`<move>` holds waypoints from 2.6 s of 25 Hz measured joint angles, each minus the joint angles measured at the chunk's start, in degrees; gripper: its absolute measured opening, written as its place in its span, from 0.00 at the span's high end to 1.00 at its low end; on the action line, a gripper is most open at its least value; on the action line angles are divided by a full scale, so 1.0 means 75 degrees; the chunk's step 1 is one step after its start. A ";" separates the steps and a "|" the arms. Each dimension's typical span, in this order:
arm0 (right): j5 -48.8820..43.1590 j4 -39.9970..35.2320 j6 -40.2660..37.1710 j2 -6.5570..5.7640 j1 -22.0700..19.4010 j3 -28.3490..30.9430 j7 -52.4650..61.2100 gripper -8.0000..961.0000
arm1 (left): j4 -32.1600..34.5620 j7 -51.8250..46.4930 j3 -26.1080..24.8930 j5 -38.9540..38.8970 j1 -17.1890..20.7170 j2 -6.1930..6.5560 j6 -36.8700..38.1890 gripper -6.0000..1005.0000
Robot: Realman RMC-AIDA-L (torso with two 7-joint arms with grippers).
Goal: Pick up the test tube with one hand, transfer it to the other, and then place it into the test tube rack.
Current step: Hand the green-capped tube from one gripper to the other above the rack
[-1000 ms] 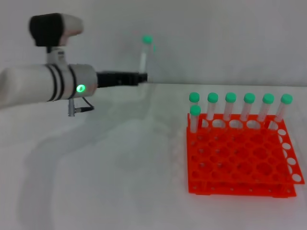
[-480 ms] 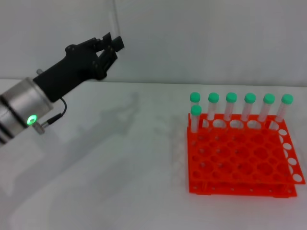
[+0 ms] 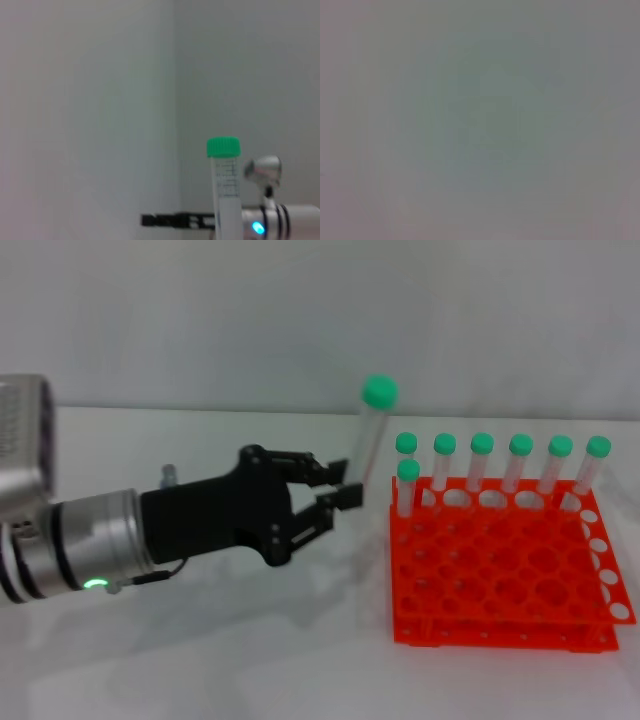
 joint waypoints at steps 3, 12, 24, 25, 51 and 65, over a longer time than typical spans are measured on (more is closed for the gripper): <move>0.0000 -0.0146 -0.0246 -0.0004 -0.0079 -0.0322 0.0304 0.27 | -0.0077 0.0211 -0.0002 0.0289 -0.0205 -0.0076 -0.0038 0.80; 0.0006 -0.0797 -0.0775 -0.0035 -0.0685 -0.1061 0.0905 0.27 | -0.1758 0.2050 -0.0031 -0.0334 -0.1235 -0.0351 -0.0726 0.80; 0.0008 -0.1004 -0.1482 -0.0294 -0.1198 -0.1671 0.1423 0.28 | -0.2988 0.2331 -0.0028 -0.1338 -0.1920 -0.0426 -0.1286 0.80; 0.0007 -0.1009 -0.1540 -0.0317 -0.1229 -0.1711 0.1471 0.28 | -0.3054 0.2286 -0.0029 -0.1460 -0.1911 -0.0427 -0.1334 0.80; -0.0004 -0.1892 -0.2798 -0.0790 -0.0749 -0.4416 0.2958 0.29 | -0.3553 0.2053 -0.0018 -0.2138 -0.1719 -0.0472 -0.1278 0.79; -0.0071 -0.2129 -0.3004 -0.0783 -0.0204 -0.4996 0.3899 0.30 | -0.3566 0.2157 0.0202 -0.1715 -0.1786 -0.0515 -0.1476 0.79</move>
